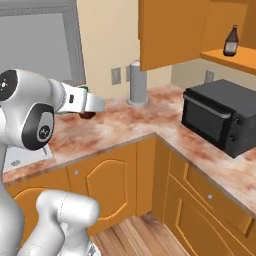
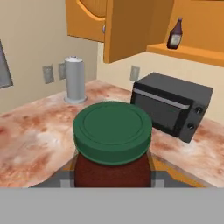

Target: Collect the paprika, ketchup, and shaker from the cabinet and place them next to the stove.

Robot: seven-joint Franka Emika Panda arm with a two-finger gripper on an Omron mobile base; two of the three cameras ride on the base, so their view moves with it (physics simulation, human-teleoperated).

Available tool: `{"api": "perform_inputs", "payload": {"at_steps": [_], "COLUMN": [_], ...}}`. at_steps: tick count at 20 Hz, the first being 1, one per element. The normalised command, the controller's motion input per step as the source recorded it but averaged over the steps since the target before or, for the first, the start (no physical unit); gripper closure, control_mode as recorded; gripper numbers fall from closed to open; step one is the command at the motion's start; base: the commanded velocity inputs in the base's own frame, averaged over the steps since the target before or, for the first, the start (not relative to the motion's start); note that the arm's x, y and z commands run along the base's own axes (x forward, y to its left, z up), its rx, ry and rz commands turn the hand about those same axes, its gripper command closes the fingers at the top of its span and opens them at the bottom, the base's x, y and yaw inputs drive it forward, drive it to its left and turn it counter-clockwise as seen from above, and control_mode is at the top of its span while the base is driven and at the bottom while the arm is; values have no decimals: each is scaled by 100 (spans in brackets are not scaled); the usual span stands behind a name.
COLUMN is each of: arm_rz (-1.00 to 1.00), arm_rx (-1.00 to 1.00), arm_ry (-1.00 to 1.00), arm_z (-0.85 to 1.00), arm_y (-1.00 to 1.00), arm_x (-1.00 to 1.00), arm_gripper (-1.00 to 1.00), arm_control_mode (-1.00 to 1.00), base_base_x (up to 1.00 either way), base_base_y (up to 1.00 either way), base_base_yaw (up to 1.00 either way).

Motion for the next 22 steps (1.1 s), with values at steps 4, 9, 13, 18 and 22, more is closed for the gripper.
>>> {"api": "perform_inputs", "payload": {"at_steps": [4,9,13,18,22], "arm_rz": [0,0,0,0,0], "arm_rx": [0,0,0,0,0], "arm_ry": [0,0,0,0,0], "arm_z": [0,0,0,0,0], "arm_y": [0,0,0,0,0], "arm_x": [0,0,0,0,0], "arm_gripper": [100,100,100,100,100], "arm_control_mode": [100,100,100,100,100], "base_base_x": [-30,-24,-19,-13,-9], "base_base_y": [70,71,70,70,68], "base_base_yaw": [52,54,56,56,56]}}
